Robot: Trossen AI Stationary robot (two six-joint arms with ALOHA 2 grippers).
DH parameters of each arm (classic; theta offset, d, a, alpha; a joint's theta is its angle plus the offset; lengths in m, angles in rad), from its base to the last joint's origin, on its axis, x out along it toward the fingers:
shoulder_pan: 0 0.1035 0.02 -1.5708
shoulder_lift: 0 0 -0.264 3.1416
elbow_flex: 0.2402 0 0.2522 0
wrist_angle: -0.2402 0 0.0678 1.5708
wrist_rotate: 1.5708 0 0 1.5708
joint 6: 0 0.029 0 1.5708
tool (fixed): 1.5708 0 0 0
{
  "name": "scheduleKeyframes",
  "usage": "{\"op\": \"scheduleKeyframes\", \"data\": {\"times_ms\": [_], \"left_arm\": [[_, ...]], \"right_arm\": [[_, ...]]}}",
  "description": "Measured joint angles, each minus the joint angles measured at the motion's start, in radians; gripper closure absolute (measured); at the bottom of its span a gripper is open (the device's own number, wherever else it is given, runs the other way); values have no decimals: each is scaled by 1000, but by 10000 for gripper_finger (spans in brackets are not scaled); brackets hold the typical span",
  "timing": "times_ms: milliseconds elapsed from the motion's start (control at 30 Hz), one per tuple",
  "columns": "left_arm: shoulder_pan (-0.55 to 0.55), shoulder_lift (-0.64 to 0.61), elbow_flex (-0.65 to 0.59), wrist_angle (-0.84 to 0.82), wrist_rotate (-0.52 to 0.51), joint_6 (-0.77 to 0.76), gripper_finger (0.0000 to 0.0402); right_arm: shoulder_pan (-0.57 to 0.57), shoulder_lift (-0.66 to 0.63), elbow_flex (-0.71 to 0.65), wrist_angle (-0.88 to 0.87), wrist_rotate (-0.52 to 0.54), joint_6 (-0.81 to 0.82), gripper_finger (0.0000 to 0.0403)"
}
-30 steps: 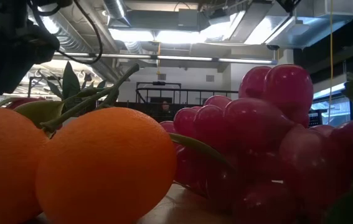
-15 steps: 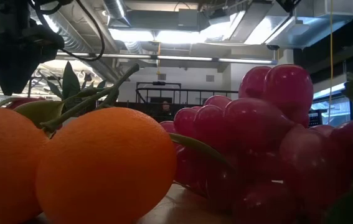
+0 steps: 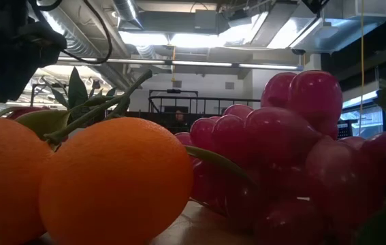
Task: Build produce basket
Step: Put the red dragon fruit into the black wire basket
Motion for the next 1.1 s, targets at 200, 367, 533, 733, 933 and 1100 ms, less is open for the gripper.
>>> {"op": "scheduleKeyframes", "data": {"times_ms": [200, 367, 533, 733, 933, 1100], "left_arm": [[-35, 0, 0, 76, 0, -3, 323], [-46, 0, 0, 88, 1, -8, 323], [-46, 0, 0, 88, 0, -9, 323], [-46, 0, 0, 88, 0, -9, 323], [-46, 0, 0, 88, 0, -8, 323], [-46, 0, 0, 88, 0, -8, 323]], "right_arm": [[0, 0, 0, 0, 0, 0, 402], [0, 0, 0, -3, -2, -1, 402], [0, 0, 0, -11, -66, -3, 402], [0, 0, 0, -11, -68, 2, 402], [0, 0, 0, -11, -68, 0, 402], [0, 0, 0, -11, -68, 2, 402]]}}
